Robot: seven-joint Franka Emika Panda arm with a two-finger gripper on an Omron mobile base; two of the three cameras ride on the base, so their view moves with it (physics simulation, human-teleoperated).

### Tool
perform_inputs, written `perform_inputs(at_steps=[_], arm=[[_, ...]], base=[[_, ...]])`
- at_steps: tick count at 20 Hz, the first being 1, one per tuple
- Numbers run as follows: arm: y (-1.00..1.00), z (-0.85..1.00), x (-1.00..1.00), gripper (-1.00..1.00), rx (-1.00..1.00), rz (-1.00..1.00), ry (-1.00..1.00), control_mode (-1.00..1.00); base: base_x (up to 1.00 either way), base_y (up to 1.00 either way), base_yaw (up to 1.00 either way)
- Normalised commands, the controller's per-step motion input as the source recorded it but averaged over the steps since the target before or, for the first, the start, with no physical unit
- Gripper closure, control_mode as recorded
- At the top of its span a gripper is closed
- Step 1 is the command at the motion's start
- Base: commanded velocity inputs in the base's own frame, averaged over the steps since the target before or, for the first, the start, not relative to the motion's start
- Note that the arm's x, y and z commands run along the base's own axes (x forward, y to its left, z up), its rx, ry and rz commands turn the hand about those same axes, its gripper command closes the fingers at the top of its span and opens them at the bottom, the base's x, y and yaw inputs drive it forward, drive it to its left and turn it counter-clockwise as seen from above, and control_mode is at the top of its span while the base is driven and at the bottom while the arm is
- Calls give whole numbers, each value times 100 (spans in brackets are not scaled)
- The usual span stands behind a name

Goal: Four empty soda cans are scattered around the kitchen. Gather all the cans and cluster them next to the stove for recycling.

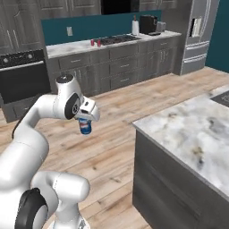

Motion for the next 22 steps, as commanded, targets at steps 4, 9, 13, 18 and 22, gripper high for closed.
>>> perform_inputs(at_steps=[4,9,13,18,22], arm=[[0,0,0,100,0,0,0,100],[0,0,0,100,0,0,0,100],[0,0,0,100,0,0,0,100],[0,0,0,100,0,0,0,100],[0,0,0,100,0,0,0,100]], base=[[67,51,16],[72,48,15],[84,41,13],[96,34,10],[100,15,8]])
